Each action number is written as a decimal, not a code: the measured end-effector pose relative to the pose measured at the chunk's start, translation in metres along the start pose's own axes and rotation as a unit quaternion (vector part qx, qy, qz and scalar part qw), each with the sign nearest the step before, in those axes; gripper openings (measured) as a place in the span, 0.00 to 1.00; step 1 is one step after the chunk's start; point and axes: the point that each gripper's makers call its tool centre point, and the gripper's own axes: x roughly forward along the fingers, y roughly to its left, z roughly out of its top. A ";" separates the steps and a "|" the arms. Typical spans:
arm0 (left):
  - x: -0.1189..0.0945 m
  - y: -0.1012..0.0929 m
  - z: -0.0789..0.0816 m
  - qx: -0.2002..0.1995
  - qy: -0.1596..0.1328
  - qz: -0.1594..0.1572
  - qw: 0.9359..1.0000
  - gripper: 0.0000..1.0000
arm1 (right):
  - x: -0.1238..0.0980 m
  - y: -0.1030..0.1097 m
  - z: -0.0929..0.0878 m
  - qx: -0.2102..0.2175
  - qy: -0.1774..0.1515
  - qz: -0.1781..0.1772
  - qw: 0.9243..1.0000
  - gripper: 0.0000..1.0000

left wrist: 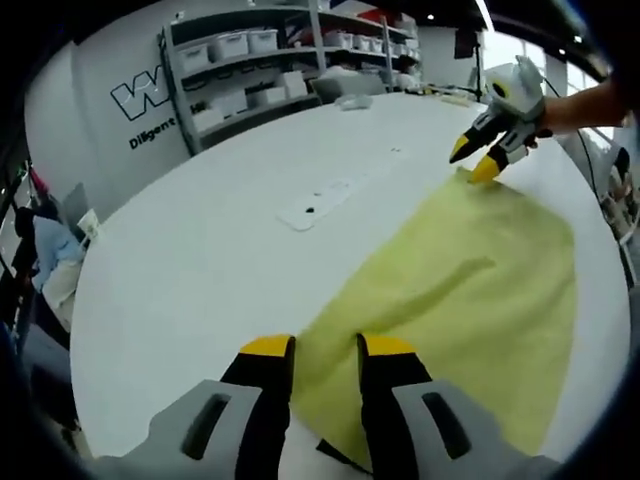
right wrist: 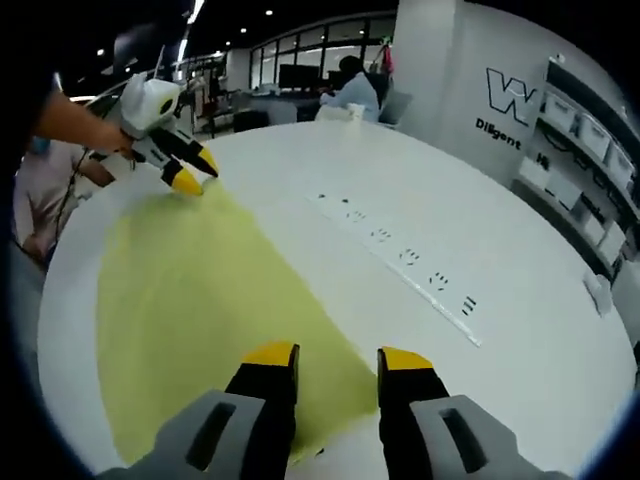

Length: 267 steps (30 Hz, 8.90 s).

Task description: Fold the garment on the visible template until the final outline fits inside the template.

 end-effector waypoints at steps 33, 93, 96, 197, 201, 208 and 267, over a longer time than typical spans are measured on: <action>0.021 0.001 -0.006 -0.004 0.039 -0.033 0.999 0.05 | 0.013 0.006 -0.016 -0.021 0.047 0.037 0.998 0.00; 0.039 -0.038 0.017 -0.015 0.021 -0.109 0.994 0.27 | 0.028 0.032 0.019 -0.051 -0.009 0.080 0.995 0.14; 0.039 -0.038 0.016 -0.019 0.024 -0.111 0.993 0.26 | 0.034 0.036 0.015 -0.051 -0.002 0.088 0.995 0.13; -0.088 -0.042 -0.033 -0.072 -0.005 -0.011 0.997 0.42 | -0.085 0.054 -0.025 0.086 -0.026 -0.015 0.996 0.36; -0.095 -0.048 -0.042 -0.081 -0.003 -0.012 0.997 0.43 | -0.088 0.061 -0.032 0.094 -0.027 -0.013 0.995 0.36; -0.103 -0.061 -0.062 -0.097 0.005 -0.021 0.995 0.43 | -0.093 0.073 -0.045 0.110 -0.028 -0.007 0.993 0.36; -0.119 -0.102 -0.127 -0.048 0.045 -0.104 0.992 0.03 | -0.111 0.114 -0.121 0.117 0.020 0.010 0.993 0.00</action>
